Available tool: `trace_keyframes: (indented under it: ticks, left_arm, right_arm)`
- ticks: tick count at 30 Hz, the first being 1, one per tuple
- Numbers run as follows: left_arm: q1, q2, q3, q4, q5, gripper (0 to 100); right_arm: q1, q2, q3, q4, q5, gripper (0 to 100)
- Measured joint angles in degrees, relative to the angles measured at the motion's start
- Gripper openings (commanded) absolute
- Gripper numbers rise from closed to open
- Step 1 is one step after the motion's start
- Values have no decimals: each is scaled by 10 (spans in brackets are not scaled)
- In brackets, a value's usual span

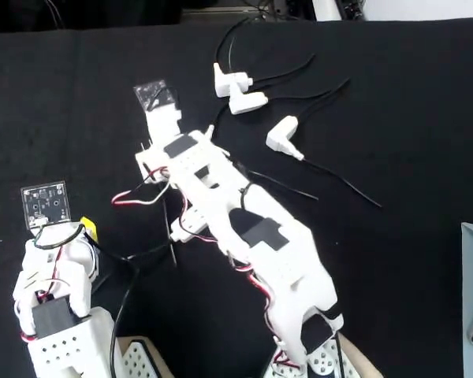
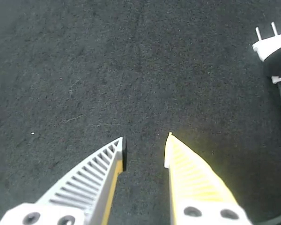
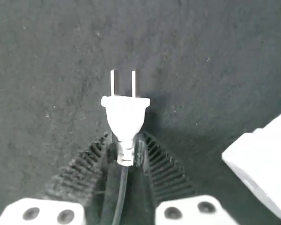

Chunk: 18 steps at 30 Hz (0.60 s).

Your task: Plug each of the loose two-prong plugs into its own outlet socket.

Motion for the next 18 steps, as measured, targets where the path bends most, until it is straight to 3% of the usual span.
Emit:
trace_keyframes:
  ticks: [12, 18]
  left_arm:
    - [0, 0, 0, 0, 0, 152]
    - [0, 0, 0, 0, 0, 152]
  right_arm:
    - [87, -224, 33, 77, -49, 11]
    - [101, -366, 94, 142, 2, 11]
